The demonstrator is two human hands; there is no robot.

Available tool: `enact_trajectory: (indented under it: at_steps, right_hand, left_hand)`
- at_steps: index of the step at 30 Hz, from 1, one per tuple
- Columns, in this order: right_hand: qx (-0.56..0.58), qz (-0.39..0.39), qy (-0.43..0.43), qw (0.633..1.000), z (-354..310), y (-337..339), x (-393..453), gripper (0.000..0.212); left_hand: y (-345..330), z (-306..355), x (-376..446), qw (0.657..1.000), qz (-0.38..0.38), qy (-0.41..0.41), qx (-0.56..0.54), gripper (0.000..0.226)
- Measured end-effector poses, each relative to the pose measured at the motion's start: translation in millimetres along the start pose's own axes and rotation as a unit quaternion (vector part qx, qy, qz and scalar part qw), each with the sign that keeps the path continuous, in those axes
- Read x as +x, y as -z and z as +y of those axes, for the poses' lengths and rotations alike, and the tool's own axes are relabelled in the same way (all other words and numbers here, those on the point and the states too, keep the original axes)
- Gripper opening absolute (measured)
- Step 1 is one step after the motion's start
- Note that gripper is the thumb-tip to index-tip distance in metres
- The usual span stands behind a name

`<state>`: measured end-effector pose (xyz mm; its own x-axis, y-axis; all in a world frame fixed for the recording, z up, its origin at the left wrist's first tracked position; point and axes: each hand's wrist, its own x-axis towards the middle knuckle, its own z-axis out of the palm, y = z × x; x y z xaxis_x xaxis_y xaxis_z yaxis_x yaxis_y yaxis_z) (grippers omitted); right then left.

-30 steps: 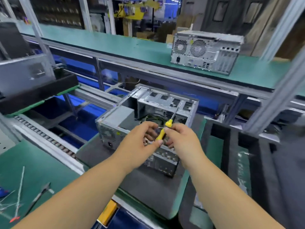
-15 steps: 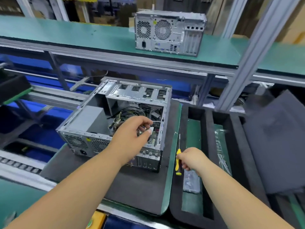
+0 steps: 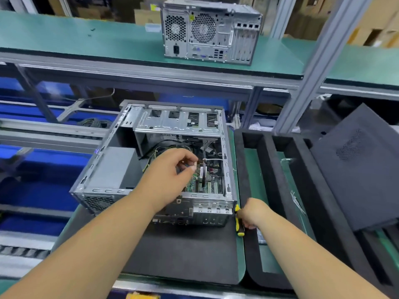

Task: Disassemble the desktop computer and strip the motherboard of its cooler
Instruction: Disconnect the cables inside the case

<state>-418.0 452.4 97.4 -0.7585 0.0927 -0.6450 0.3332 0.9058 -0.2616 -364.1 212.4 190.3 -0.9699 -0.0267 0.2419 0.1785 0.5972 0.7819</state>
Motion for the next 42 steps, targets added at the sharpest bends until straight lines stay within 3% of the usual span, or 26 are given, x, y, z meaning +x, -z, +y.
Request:
enact_trajectory:
  at_steps: [7, 10, 14, 19, 21, 23, 26, 30, 33, 37, 42]
  right_hand:
    - [-0.005, 0.007, -0.020, 1.000, -2, 6, -1, 0.005]
    - [-0.063, 0.014, -0.036, 0.997, -12, 19, -4, 0.023]
    - [0.091, 0.163, 0.025, 0.982, -28, 42, -16, 0.018]
    - [0.165, 0.366, 0.154, 0.903, -72, 61, -37, 0.011]
    - [0.152, 0.376, 0.223, 0.886, -96, 64, -42, 0.011]
    - [0.068, 0.377, 0.260, 0.886, -115, 65, -38, 0.013]
    - [-0.034, 0.383, 0.240, 0.891, -130, 63, -23, 0.014]
    - [-0.061, 0.385, 0.218, 0.895, -140, 64, -1, 0.032]
    - [-0.068, 0.378, 0.212, 0.899, -143, 63, 7, 0.041]
    - [-0.079, 0.384, 0.209, 0.896, -142, 61, 11, 0.046]
    - [-0.060, 0.387, 0.212, 0.895, -140, 60, 13, 0.047]
  left_hand:
    - [29, -20, 10, 0.999, -0.012, 0.036, -0.019, 0.019]
    - [43, -27, 15, 0.999, -0.007, 0.043, -0.023, 0.016]
    - [60, -41, 20, 0.998, -0.018, 0.059, -0.010, 0.014]
    - [65, -50, 27, 0.997, -0.034, 0.066, 0.008, 0.013]
    - [63, -48, 31, 0.996, -0.043, 0.076, 0.015, 0.014]
    - [59, -43, 38, 0.995, -0.052, 0.086, 0.011, 0.014]
    - [46, -30, 51, 0.988, -0.080, 0.132, -0.032, 0.010]
    - [15, -17, 86, 0.969, -0.120, 0.210, -0.049, 0.012]
    - [-15, -12, 116, 0.931, -0.140, 0.313, -0.128, 0.021]
    - [-46, -15, 131, 0.872, -0.108, 0.404, -0.253, 0.015]
    - [-63, -34, 133, 0.849, -0.021, 0.417, -0.324, 0.019]
